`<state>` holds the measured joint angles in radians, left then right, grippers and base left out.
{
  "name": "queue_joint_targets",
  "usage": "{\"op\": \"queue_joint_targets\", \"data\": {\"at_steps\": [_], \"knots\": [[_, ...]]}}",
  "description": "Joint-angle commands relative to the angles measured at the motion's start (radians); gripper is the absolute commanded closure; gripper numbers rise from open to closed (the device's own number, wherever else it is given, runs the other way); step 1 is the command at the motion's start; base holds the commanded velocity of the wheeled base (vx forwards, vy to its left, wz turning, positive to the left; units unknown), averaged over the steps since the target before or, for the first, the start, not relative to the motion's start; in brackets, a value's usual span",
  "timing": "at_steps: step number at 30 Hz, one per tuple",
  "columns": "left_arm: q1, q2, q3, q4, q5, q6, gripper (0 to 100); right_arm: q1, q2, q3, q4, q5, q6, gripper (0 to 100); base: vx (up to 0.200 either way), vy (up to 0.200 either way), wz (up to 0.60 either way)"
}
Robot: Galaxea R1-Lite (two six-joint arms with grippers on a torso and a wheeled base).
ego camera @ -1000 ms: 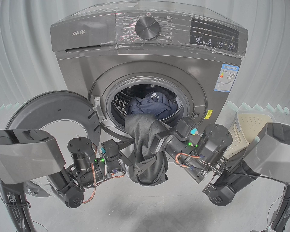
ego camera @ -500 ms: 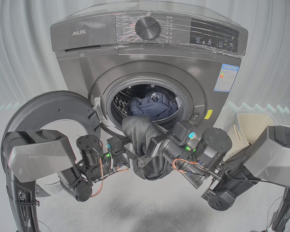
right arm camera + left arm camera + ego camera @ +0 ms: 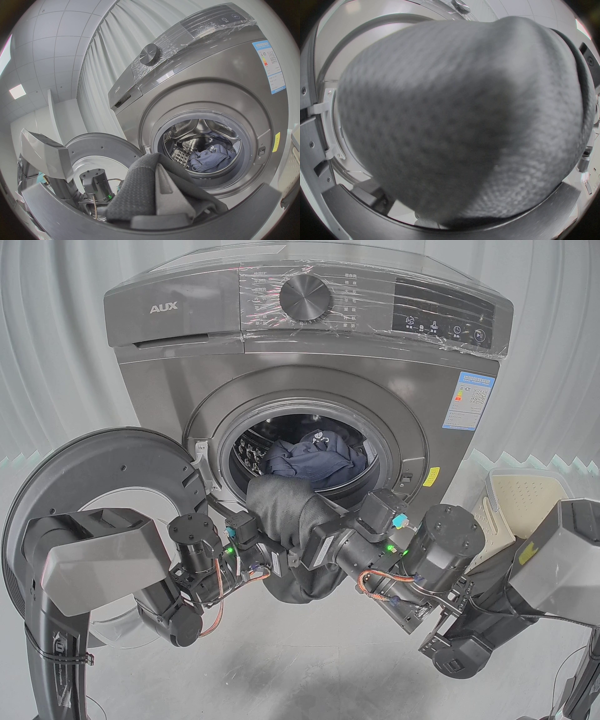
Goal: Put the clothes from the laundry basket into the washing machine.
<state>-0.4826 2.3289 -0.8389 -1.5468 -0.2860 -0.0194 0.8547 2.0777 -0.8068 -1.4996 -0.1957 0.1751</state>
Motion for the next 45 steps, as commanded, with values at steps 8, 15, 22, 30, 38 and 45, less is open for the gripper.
{"op": "queue_joint_targets", "data": {"at_steps": [8,15,22,30,38,45], "knots": [[0.013,0.004,-0.048,-0.001,0.018,-0.054,100,-0.003,-0.007,0.029,-0.001,-0.013,0.009,100,0.000,0.000,0.00],[0.032,-0.120,-0.005,-0.001,0.047,-0.126,100,-0.100,-0.021,0.190,0.047,-0.028,0.026,100,0.000,0.000,0.00],[0.010,-0.198,0.087,-0.001,0.041,-0.126,100,-0.125,0.010,0.216,0.042,-0.030,0.029,100,0.000,0.000,0.00],[0.004,-0.238,0.146,-0.003,0.037,-0.125,100,-0.108,0.013,0.210,0.030,-0.025,0.026,100,0.000,0.000,0.00],[0.013,-0.284,0.258,-0.003,0.013,-0.008,100,-0.082,-0.074,0.380,0.030,0.036,-0.016,0,0.000,0.000,0.00],[0.001,-0.411,0.389,-0.001,-0.019,0.015,100,-0.046,-0.159,0.615,0.018,0.180,-0.092,0,0.000,0.000,0.00]]}}
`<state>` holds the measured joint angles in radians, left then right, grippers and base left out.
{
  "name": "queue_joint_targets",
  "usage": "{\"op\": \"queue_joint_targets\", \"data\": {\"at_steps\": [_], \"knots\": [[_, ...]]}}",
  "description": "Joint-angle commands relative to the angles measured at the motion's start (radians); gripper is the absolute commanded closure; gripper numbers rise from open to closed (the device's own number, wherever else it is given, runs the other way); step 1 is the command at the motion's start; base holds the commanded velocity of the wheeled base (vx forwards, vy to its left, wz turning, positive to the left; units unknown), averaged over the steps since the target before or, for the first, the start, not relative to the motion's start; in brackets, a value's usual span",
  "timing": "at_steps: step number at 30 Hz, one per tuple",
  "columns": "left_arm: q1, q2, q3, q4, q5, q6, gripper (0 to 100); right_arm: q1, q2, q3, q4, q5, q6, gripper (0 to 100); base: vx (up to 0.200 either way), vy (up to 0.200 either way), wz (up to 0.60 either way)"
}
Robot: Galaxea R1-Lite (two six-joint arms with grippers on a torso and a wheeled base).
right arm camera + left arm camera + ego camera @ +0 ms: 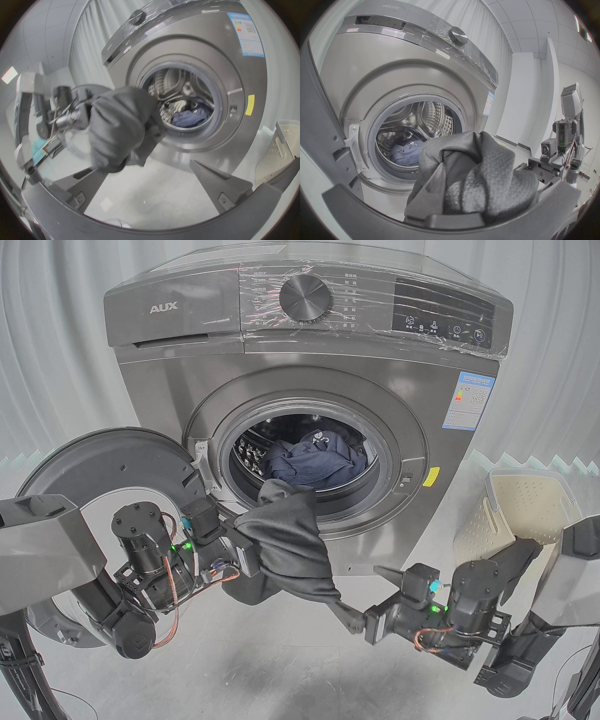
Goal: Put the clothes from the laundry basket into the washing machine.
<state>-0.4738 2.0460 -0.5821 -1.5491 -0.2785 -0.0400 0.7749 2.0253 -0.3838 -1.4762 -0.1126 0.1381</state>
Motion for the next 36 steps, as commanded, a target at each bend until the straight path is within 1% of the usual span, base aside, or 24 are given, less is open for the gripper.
{"op": "queue_joint_targets", "data": {"at_steps": [1,4,6,7,8,9,11,14,15,16,19,21,23,30,32,33,36], "knots": [[-0.009,-0.147,0.151,0.001,-0.033,0.037,100,0.035,-0.112,0.198,-0.006,0.099,-0.057,0,0.000,0.000,0.00],[-0.014,-0.217,0.229,0.001,-0.041,0.035,100,0.026,-0.122,0.220,-0.007,0.093,-0.060,0,0.000,0.000,0.00],[-0.016,-0.253,0.283,0.001,-0.042,0.029,100,0.004,-0.117,0.215,-0.007,0.088,-0.061,0,0.000,0.000,0.00],[-0.016,-0.256,0.297,0.001,-0.042,0.031,100,-0.020,-0.114,0.214,-0.007,0.088,-0.060,0,0.000,0.000,0.00],[-0.016,-0.256,0.300,0.001,-0.041,0.040,100,-0.039,-0.114,0.220,-0.007,0.088,-0.060,0,0.000,0.000,0.00],[-0.014,-0.259,0.301,0.001,-0.039,0.042,100,-0.049,-0.112,0.220,-0.007,0.088,-0.061,0,0.000,0.000,0.00],[-0.016,-0.260,0.301,0.001,-0.030,0.040,100,-0.095,-0.112,0.207,-0.009,0.090,-0.060,0,0.000,0.000,0.00],[-0.008,-0.253,0.312,0.001,-0.022,0.038,100,-0.129,-0.111,0.204,-0.009,0.091,-0.060,0,0.000,0.000,0.00],[-0.006,-0.250,0.318,0.001,-0.021,0.035,100,-0.131,-0.111,0.204,-0.009,0.091,-0.058,0,0.000,0.000,0.00],[-0.002,-0.245,0.321,0.001,-0.019,0.025,100,-0.132,-0.111,0.206,-0.009,0.090,-0.058,0,0.000,0.000,0.00],[0.015,-0.244,0.315,0.001,-0.019,0.008,100,-0.132,-0.103,0.204,-0.009,0.090,-0.057,0,0.000,0.000,0.00],[0.018,-0.245,0.309,0.001,-0.019,0.003,100,-0.160,-0.089,0.191,-0.009,0.090,-0.057,0,0.000,0.000,0.00],[0.017,-0.248,0.309,0.001,-0.019,0.003,100,-0.169,-0.089,0.183,-0.009,0.090,-0.057,0,0.000,0.000,0.00],[0.007,-0.234,0.312,0.001,-0.021,0.005,100,-0.167,-0.091,0.178,-0.009,0.090,-0.057,0,0.000,0.000,0.00],[0.003,-0.225,0.315,0.001,-0.021,0.005,100,-0.167,-0.089,0.178,-0.009,0.090,-0.057,0,0.200,0.000,0.00],[-0.002,-0.205,0.314,0.001,-0.021,0.012,100,-0.166,-0.089,0.175,-0.009,0.090,-0.055,0,0.200,0.000,0.00],[-0.019,-0.182,0.312,0.001,-0.019,0.017,100,-0.161,-0.091,0.174,-0.009,0.090,-0.055,0,0.200,0.000,0.00]]}}
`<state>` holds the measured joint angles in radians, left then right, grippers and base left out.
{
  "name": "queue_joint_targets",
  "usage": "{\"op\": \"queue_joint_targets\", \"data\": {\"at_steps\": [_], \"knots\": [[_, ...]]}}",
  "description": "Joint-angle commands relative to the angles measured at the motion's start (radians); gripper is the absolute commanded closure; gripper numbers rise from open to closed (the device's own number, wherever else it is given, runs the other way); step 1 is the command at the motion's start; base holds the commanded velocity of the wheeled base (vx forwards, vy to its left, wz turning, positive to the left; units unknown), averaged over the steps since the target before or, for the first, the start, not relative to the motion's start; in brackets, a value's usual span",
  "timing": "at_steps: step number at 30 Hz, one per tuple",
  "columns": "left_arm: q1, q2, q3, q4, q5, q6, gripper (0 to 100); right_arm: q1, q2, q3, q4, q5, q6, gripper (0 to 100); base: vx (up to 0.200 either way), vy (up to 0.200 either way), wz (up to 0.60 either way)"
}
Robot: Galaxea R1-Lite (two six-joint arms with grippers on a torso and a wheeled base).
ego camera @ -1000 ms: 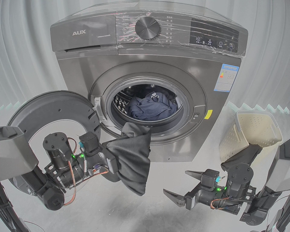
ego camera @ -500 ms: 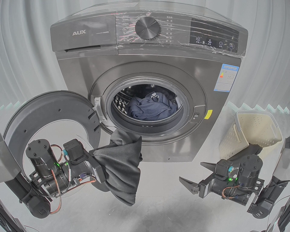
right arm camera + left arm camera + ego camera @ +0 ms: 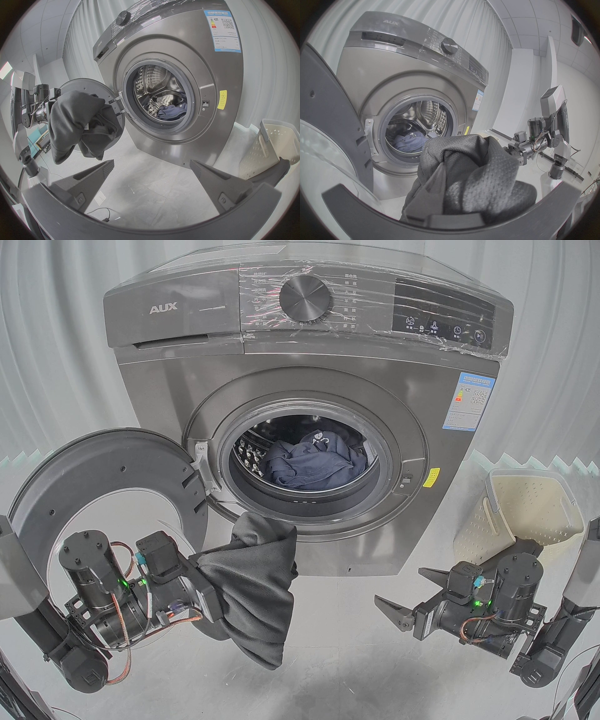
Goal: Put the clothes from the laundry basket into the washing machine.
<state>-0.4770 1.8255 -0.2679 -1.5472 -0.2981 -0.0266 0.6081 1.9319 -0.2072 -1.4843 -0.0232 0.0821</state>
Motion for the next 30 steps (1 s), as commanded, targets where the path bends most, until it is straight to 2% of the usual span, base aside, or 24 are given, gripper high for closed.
{"op": "queue_joint_targets", "data": {"at_steps": [1,6,7,9,18,23,25,30], "knots": [[-0.015,0.040,-0.002,-0.002,0.000,0.004,100,0.006,0.002,-0.003,-0.001,0.000,0.001,0,0.200,0.000,0.00],[-0.018,0.041,0.002,-0.001,0.000,0.013,100,0.010,0.002,-0.004,-0.002,0.000,0.001,0,0.080,0.000,0.00],[-0.026,0.043,0.004,-0.002,0.000,0.030,100,0.012,0.004,-0.004,-0.001,0.000,0.001,0,0.000,0.000,0.00],[-0.028,0.043,-0.001,-0.001,0.000,0.039,100,0.015,0.004,-0.004,-0.001,0.000,0.001,0,0.000,0.000,0.00],[-0.029,0.052,0.001,-0.001,0.000,0.043,100,0.022,0.004,-0.004,-0.001,0.000,0.001,0,0.200,0.000,0.00],[-0.032,0.057,0.004,-0.001,0.000,0.066,100,0.029,0.004,-0.004,-0.001,0.000,0.001,0,0.000,0.000,0.00],[-0.032,0.069,0.006,-0.001,0.000,0.093,100,0.029,0.004,-0.004,-0.001,0.000,0.001,0,0.000,0.000,0.00],[-0.029,0.080,0.006,-0.002,0.000,0.100,100,0.029,0.004,-0.004,-0.001,0.000,0.001,0,0.000,0.000,0.00]]}}
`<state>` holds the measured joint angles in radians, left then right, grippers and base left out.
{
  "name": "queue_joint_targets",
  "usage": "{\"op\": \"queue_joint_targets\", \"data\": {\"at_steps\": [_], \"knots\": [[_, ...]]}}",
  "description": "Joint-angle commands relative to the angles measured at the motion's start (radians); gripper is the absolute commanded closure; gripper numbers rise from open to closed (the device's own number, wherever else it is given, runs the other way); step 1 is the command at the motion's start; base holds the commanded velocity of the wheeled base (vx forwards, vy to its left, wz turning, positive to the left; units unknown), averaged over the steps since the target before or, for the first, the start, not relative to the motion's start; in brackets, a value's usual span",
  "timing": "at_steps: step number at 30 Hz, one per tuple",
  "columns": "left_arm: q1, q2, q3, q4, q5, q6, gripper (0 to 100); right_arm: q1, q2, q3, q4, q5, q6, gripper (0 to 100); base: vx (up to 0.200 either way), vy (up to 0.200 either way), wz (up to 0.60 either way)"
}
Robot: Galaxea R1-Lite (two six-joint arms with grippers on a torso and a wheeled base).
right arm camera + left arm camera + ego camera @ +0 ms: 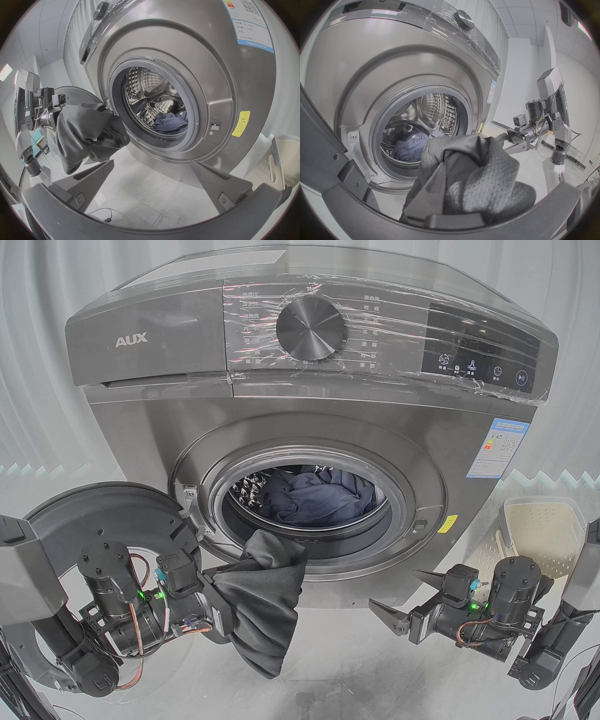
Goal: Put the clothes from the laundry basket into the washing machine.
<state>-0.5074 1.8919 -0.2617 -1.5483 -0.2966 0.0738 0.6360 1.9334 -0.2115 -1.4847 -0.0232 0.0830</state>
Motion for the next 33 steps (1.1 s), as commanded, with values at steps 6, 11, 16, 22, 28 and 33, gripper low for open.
{"op": "queue_joint_targets", "data": {"at_steps": [6,11,16,22,28,33], "knots": [[0.004,0.013,-0.001,-0.001,0.001,-0.002,100,0.001,0.002,0.000,0.000,0.000,0.000,0,0.000,0.000,0.00],[0.004,0.010,-0.005,-0.001,0.001,0.000,100,0.005,0.004,0.000,0.000,0.000,0.001,0,0.000,0.000,0.00],[0.004,0.013,-0.005,-0.001,0.001,-0.002,100,0.005,0.004,0.000,0.000,0.000,0.001,0,0.000,0.000,0.00],[-0.002,0.015,0.001,-0.001,0.001,-0.002,100,0.005,0.004,0.000,0.000,0.000,0.001,0,0.000,0.000,0.00],[-0.005,0.010,0.002,-0.001,-0.001,-0.002,100,0.007,0.002,-0.002,-0.002,0.000,0.001,0,0.133,0.000,0.00],[-0.011,0.015,0.001,-0.001,-0.001,0.000,100,0.016,0.002,0.000,-0.002,0.000,0.001,0,0.080,0.000,0.00]]}}
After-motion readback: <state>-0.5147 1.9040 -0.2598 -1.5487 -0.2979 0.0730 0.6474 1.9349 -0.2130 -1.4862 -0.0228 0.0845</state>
